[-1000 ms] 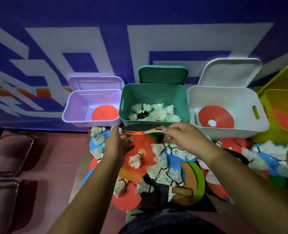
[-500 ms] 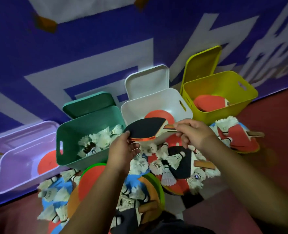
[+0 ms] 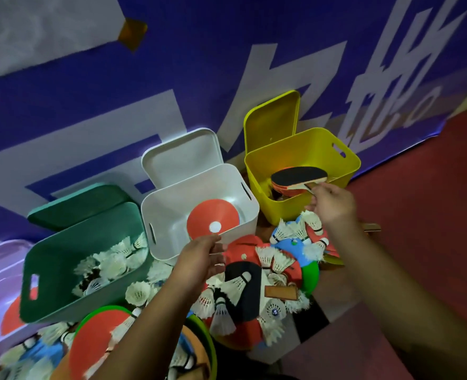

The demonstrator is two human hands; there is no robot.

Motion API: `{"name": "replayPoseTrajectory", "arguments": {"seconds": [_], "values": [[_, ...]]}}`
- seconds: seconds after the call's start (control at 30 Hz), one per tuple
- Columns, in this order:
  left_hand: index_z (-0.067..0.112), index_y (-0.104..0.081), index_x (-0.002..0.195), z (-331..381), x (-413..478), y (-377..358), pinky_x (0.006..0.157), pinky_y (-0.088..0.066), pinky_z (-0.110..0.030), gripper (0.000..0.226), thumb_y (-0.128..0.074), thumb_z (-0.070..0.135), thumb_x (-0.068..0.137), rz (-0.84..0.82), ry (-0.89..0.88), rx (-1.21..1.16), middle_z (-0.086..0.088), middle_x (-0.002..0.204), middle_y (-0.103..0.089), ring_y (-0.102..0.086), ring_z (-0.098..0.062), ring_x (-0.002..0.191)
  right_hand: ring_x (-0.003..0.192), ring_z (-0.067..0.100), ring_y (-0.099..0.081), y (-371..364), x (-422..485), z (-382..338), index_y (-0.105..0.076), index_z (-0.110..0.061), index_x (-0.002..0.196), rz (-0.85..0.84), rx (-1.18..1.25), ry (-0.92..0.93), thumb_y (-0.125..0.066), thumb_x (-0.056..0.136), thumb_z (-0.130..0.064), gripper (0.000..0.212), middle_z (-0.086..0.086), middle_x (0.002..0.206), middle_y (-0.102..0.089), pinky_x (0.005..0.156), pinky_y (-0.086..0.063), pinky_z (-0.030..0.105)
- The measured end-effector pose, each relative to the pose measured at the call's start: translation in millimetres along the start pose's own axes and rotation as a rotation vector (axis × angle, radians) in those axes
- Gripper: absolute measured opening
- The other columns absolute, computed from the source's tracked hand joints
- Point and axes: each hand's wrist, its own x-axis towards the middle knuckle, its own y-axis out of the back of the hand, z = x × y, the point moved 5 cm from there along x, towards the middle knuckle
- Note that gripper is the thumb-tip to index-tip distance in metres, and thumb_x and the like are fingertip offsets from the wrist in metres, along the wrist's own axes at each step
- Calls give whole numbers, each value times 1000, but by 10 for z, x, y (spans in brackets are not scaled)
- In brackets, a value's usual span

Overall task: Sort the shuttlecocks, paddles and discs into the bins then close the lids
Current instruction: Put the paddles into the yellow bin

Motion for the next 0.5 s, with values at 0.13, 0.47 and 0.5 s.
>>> {"name": "replayPoseTrajectory", "arguments": {"seconds": [0.13,0.47,0.5], "values": [[5,-67,120,-159,19,155,61,-51,-32,28,-62,23,100,71,24,26,-12,89,-74,-63,-21,65,78,27,-75,-38,306,-86,-71,-16,116,-8,-147,72,-63,100,-27,21,4,75,-68,80,-58,46],[2,-69,118,-258,-39,524,66,-53,-37,23,-60,15,101,172,-8,-14,-14,88,-71,-58,-25,66,105,24,-62,-223,981,-84,-52,-9,141,72,-148,48,-56,94,-15,47,5,115,-62,80,-51,22],[2,-69,117,-278,-38,532,67,-52,-38,23,-60,15,101,173,-6,-21,-14,87,-70,-57,-25,65,101,22,-58,-218,984,-88,-50,-4,142,82,-153,39,-53,95,-14,48,7,110,-58,74,-45,21]]}}
